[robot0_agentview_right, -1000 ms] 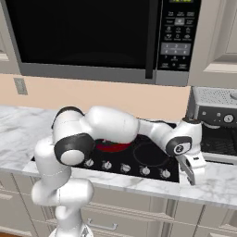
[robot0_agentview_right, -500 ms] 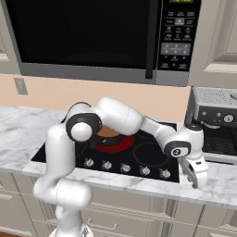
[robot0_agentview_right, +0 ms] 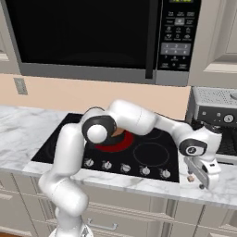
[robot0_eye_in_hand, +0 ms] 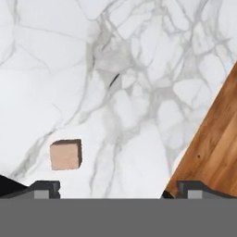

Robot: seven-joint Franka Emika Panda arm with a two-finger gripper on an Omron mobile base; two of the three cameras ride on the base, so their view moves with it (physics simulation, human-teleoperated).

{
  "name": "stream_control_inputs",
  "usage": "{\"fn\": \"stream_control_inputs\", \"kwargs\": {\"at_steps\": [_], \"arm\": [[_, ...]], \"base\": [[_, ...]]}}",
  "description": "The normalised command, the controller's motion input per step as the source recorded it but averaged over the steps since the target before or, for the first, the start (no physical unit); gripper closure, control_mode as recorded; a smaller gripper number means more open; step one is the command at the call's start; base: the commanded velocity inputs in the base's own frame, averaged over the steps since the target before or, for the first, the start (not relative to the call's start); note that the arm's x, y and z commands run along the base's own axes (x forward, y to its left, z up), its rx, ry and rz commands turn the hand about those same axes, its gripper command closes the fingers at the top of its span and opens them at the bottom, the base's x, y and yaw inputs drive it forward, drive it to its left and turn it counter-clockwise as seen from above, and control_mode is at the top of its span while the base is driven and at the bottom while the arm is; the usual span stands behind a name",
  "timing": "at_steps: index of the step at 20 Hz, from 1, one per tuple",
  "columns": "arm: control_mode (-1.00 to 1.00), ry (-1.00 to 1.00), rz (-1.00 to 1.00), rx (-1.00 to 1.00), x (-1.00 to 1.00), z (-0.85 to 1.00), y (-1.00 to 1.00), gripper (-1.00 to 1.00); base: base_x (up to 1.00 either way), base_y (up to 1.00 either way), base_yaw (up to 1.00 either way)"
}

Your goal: Pick up the sugar cube(s) and place them in the saucepan with hot chocolate.

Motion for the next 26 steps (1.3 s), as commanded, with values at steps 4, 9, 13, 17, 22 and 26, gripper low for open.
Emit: {"fn": "stream_control_inputs", "kwargs": {"at_steps": [4, 9, 13, 17, 22, 26], "arm": [[-1.00, 0.01, 0.01, 0.01, 0.17, -0.06, 0.00, -1.00], [-1.00, 0.00, 0.00, 0.00, 0.20, -0.08, 0.00, -1.00], [-1.00, 0.00, 0.00, 0.00, 0.16, -0.17, 0.00, -1.00], [-1.00, 0.03, 0.00, 0.00, 0.13, -0.25, 0.01, -1.00], [-1.00, 0.05, 0.00, 0.00, 0.09, -0.26, 0.03, -1.00], [-1.00, 0.07, 0.00, 0.00, 0.01, -0.19, 0.14, -1.00]], "base": [[0.00, 0.00, 0.00], [0.00, 0.00, 0.00], [0.00, 0.00, 0.00], [0.00, 0.00, 0.00], [0.00, 0.00, 0.00], [0.00, 0.00, 0.00]]}}
